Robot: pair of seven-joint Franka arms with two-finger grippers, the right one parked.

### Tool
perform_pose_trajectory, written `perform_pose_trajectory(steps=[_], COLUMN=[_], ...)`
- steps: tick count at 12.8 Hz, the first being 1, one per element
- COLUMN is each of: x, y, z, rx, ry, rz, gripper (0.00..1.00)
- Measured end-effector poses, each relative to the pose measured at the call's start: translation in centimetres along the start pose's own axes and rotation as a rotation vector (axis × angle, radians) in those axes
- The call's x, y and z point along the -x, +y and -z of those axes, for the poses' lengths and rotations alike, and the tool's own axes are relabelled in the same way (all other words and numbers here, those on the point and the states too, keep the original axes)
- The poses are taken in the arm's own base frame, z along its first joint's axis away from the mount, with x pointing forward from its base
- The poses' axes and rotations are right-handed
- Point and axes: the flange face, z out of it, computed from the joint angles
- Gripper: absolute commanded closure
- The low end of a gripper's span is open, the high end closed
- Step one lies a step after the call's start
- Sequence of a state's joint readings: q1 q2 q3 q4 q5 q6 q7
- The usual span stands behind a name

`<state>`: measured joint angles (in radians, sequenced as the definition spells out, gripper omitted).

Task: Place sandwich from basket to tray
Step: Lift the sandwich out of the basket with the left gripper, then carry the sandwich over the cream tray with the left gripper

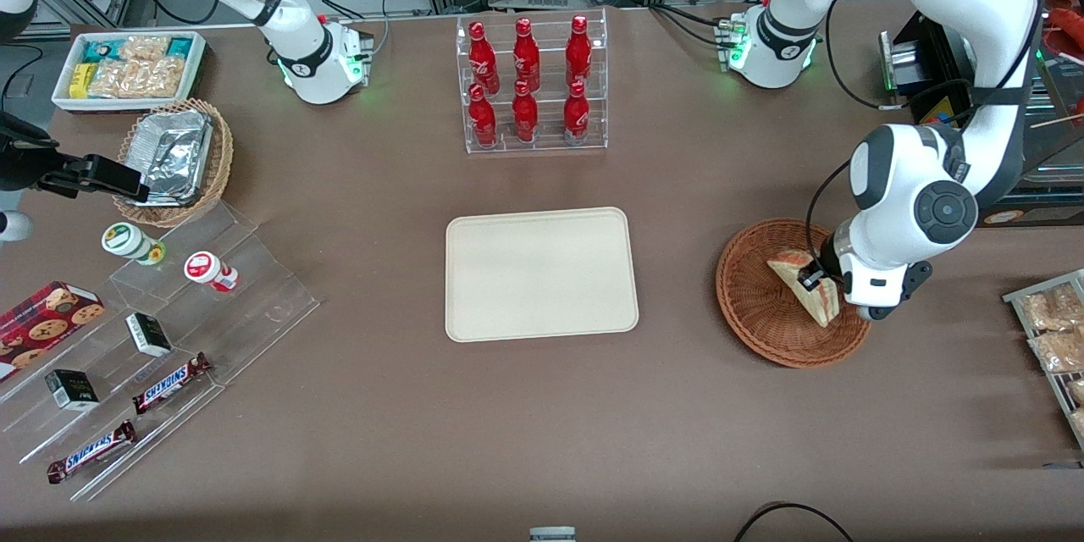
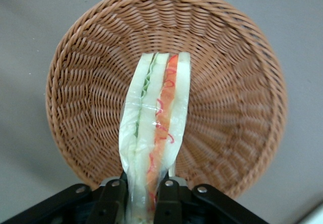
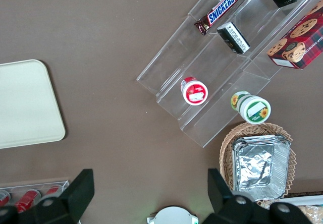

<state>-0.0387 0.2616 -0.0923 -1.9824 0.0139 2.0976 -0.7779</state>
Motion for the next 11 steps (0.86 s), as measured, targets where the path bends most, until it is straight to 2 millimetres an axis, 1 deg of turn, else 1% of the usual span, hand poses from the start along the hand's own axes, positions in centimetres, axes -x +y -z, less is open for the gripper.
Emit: perform_pose_trajectory(steps=[2, 4, 5, 7, 9, 11], x=[1.5, 3.9, 5.1, 7.5, 10.3, 13.0], y=[2.0, 4.5, 5.6, 8.0, 11.4, 15.0], z=[2.7, 4.3, 4.6, 4.5, 4.2, 3.4], rx=[-0.020, -0.033, -0.034, -0.038, -0.038, -0.039], ry=[-0.010, -0.012, -0.009, -0.005, 0.002, 0.008], rz=[-0.059, -0.176, -0.253, -0.390, -0.455, -0.465], gripper=[1.00, 1.00, 1.00, 1.00, 1.00, 1.00])
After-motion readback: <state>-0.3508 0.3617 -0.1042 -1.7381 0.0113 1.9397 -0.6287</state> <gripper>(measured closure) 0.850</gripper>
